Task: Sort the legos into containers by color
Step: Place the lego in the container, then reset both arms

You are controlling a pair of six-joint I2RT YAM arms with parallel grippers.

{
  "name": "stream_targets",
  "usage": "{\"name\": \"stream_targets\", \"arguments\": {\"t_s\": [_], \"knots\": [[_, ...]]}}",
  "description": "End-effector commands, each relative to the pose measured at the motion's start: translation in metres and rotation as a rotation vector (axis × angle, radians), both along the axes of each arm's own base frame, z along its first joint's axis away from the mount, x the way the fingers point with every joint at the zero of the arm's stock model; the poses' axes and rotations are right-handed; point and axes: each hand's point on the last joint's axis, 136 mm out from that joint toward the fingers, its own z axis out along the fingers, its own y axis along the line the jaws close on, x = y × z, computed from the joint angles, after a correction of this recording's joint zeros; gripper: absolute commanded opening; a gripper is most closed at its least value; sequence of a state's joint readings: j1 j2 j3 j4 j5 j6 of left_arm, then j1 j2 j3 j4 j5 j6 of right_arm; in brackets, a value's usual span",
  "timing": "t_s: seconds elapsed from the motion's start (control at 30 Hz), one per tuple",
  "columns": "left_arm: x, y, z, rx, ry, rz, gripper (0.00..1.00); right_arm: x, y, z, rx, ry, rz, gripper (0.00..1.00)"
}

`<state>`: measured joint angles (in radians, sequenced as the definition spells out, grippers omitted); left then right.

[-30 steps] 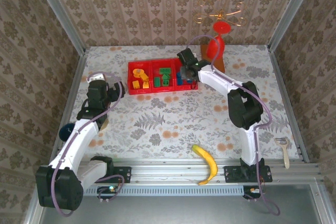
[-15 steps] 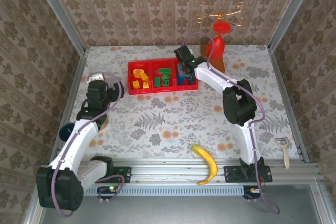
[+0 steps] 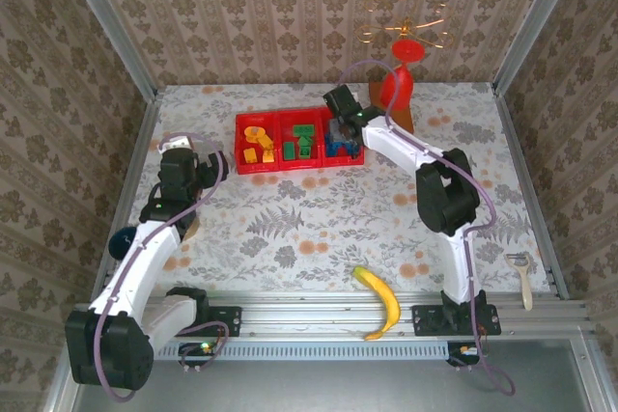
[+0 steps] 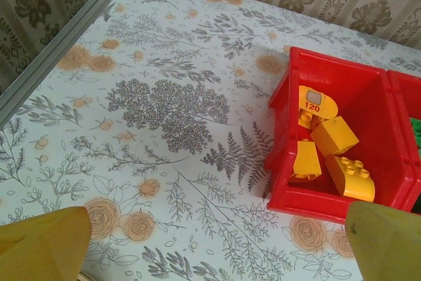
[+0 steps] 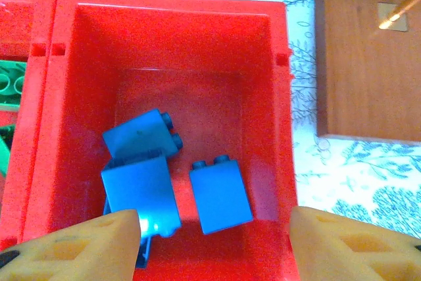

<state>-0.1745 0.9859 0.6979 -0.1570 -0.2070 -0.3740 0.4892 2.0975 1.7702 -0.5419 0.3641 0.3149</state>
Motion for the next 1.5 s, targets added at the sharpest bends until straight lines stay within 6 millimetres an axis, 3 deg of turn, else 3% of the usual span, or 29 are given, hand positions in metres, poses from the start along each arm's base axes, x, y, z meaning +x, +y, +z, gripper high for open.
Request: {"name": "stream_targets", "arguments": {"t_s": [0.0, 0.2, 0.5, 0.7, 0.9, 1.07, 1.27, 1.47], "knots": [[-0.004, 0.006, 0.004, 0.012, -0.01, 0.02, 1.0, -0.012, -0.009, 0.035, 0.016, -0.06, -0.029, 0.63], [-0.006, 0.007, 0.006, 0.01, -0.018, 0.018, 1.0, -0.031, -0.022, 0.05, 0.042, -0.099, -0.059, 0.65], [-0.014, 0.009, 0.012, 0.01, -0.046, 0.022, 1.0, -0.081, -0.06, 0.059, 0.045, -0.138, -0.132, 0.71], [-0.023, 0.011, 0.01, 0.012, -0.062, 0.026, 1.0, -0.12, -0.097, 0.065, 0.012, -0.18, -0.211, 0.78], [-0.031, 0.014, -0.002, 0.029, -0.059, 0.024, 1.0, -0.162, -0.141, 0.067, 0.006, -0.241, -0.323, 0.99], [-0.031, 0.015, -0.016, 0.065, -0.088, 0.014, 1.0, -0.189, -0.178, 0.054, 0.042, -0.268, -0.425, 1.0], [-0.023, 0.023, -0.024, 0.156, -0.141, 0.025, 1.0, -0.203, -0.213, 0.042, 0.039, -0.295, -0.524, 1.0], [-0.006, 0.033, -0.04, 0.243, -0.096, 0.028, 1.0, -0.2, -0.231, 0.031, 0.003, -0.308, -0.563, 1.0]]}}
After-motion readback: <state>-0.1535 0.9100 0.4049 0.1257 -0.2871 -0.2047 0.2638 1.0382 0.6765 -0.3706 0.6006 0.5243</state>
